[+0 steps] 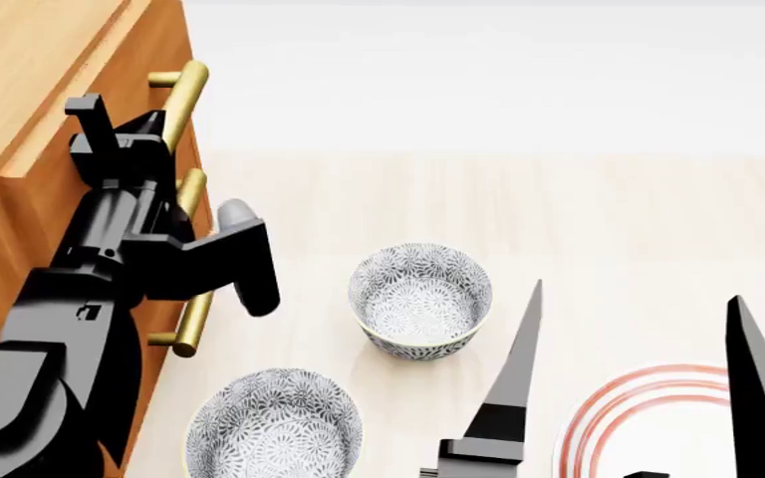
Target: Open the top drawer of the cabinet.
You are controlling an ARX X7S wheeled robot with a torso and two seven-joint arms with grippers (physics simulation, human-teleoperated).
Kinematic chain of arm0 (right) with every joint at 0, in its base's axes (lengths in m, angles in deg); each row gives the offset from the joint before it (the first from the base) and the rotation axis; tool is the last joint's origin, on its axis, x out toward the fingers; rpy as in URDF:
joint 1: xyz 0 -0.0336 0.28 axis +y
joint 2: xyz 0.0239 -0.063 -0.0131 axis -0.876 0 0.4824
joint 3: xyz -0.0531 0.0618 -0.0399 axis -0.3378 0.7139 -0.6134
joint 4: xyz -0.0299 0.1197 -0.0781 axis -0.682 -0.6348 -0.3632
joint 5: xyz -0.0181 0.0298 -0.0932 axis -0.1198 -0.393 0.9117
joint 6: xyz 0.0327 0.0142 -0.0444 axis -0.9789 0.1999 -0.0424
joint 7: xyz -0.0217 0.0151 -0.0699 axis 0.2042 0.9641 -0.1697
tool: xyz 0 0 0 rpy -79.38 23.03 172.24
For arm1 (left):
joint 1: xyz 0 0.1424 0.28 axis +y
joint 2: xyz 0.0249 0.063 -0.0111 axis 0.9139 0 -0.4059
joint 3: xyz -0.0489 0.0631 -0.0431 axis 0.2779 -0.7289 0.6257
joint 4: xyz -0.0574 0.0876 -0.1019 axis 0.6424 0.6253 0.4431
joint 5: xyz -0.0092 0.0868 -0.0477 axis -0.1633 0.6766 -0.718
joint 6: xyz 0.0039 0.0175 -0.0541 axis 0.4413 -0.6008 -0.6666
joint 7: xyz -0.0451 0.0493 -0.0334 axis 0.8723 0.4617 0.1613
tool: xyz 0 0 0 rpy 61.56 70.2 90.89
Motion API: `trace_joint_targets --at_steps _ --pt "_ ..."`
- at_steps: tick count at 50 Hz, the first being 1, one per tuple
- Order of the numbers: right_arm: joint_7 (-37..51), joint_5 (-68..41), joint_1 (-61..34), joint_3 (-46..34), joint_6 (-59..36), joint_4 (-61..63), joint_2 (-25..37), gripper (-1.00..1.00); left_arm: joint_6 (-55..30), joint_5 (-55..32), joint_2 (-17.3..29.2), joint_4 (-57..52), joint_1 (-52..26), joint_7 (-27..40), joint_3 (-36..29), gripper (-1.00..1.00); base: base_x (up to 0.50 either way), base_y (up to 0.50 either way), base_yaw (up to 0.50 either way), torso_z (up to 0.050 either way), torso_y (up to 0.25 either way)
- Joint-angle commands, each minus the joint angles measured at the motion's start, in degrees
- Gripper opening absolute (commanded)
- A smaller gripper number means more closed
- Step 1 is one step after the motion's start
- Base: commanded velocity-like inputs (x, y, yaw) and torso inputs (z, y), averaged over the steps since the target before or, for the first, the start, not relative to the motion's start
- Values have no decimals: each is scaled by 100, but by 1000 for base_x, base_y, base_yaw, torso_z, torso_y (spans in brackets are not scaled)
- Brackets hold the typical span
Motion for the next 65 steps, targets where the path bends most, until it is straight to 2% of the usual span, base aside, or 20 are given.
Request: trace_joint_targets --at_steps 1,65 --pt "-90 -3 -7 168 53 29 -52 100 -46 54 -350 -220 199 -309 -55 -100 -14 0 0 0 0" --pt "169 -305 4 321 210 146 214 100 -554 262 -1063 -628 247 -616 -478 -100 -8 0 1 0 2"
